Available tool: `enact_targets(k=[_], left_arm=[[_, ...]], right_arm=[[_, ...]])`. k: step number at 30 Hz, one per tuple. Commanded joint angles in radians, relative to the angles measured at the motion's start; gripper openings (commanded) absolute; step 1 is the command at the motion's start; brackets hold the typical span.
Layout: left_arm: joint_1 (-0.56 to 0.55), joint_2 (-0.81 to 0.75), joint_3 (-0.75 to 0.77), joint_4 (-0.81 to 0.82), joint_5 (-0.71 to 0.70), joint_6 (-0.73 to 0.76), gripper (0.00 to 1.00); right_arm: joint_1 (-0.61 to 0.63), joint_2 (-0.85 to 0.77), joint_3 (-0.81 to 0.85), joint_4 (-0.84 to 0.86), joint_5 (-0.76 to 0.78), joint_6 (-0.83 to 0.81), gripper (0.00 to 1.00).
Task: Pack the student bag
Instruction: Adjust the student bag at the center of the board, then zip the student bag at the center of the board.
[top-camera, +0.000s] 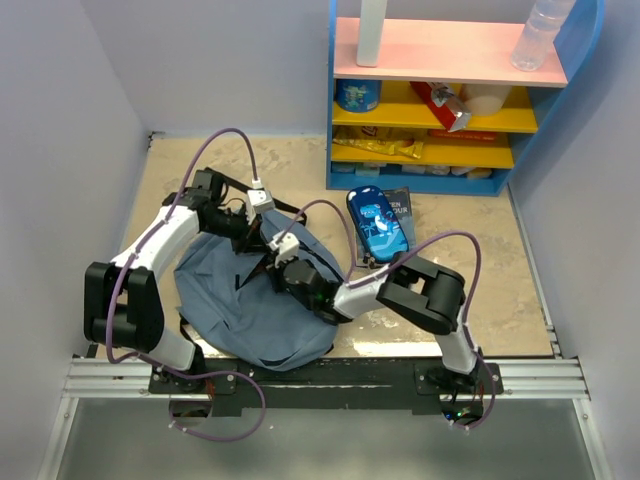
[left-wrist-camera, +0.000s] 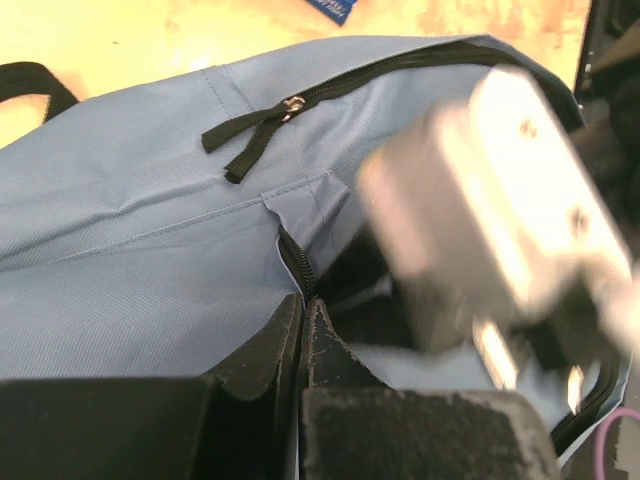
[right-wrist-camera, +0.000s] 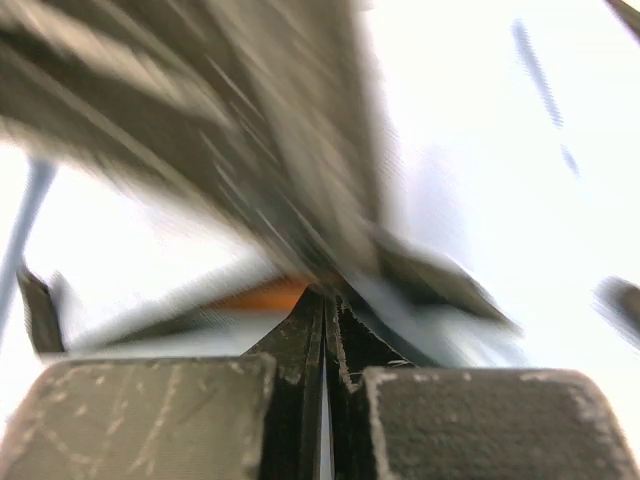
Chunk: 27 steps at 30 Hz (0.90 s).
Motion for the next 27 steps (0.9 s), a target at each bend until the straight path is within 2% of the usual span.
enact_targets(k=[1, 5, 11, 12, 14, 15, 17, 18, 20, 21, 23, 27], left_arm=[[0.006, 0.004, 0.068, -0.055, 0.090, 0.042, 0.00], [0.007, 0.001, 0.078, -0.060, 0.078, 0.040, 0.00], [0.007, 0.019, 0.091, -0.050, 0.044, 0.032, 0.00], [0.007, 0.028, 0.093, -0.034, 0.042, 0.022, 0.05], [0.006, 0.039, 0.095, -0.007, 0.033, -0.023, 0.26], [0.006, 0.051, 0.098, 0.011, 0.027, -0.033, 0.40], [0.004, 0.061, 0.099, 0.025, -0.013, -0.067, 0.53], [0.007, 0.052, 0.095, 0.042, -0.027, -0.076, 0.62], [0.026, 0.010, 0.078, 0.068, -0.053, -0.090, 0.72], [0.053, -0.008, 0.061, 0.075, -0.057, -0.093, 0.73], [0.099, -0.057, 0.050, 0.088, -0.059, -0.093, 0.77], [0.312, -0.085, 0.065, 0.033, -0.038, -0.037, 0.81]], right_arm=[[0.013, -0.155, -0.140, 0.132, 0.101, -0.021, 0.00], [0.042, -0.238, -0.290, 0.206, 0.146, -0.018, 0.00], [0.057, -0.329, -0.400, 0.236, 0.178, -0.012, 0.00], [0.060, -0.329, -0.402, 0.236, 0.169, -0.015, 0.00], [0.069, -0.330, -0.391, 0.227, 0.143, -0.035, 0.00], [0.073, -0.330, -0.384, 0.220, 0.129, -0.041, 0.00], [0.080, -0.330, -0.356, 0.194, 0.085, -0.061, 0.12], [0.083, -0.335, -0.345, 0.178, 0.071, -0.069, 0.26], [0.092, -0.341, -0.306, 0.145, 0.028, -0.099, 0.33], [0.092, -0.346, -0.289, 0.129, 0.014, -0.102, 0.38], [0.097, -0.346, -0.240, 0.088, -0.039, -0.116, 0.41], [0.112, -0.343, -0.158, 0.031, -0.101, -0.123, 0.48]])
